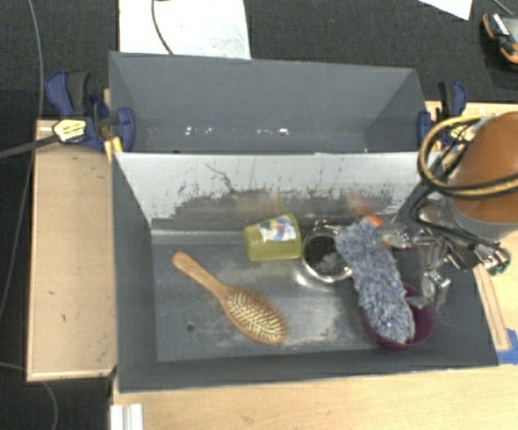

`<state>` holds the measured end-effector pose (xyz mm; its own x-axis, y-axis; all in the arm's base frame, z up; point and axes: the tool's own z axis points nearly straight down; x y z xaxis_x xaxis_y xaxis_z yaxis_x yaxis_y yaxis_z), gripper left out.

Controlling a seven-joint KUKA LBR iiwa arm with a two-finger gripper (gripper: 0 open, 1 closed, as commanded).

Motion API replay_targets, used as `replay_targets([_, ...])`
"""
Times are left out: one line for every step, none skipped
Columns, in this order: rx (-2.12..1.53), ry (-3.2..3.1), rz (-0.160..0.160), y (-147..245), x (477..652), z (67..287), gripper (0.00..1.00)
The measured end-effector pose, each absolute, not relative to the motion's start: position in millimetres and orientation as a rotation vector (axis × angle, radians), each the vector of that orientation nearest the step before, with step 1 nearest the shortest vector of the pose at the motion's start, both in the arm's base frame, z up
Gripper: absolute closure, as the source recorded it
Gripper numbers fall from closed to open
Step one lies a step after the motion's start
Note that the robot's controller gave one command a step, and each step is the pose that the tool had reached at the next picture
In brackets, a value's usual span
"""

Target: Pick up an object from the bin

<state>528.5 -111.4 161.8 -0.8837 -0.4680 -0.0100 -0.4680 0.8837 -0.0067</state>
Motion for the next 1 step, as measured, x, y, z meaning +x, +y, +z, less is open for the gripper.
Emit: replay_targets([-1.592,2.690,-0.010,-100.7,525.4,122.8,0.00])
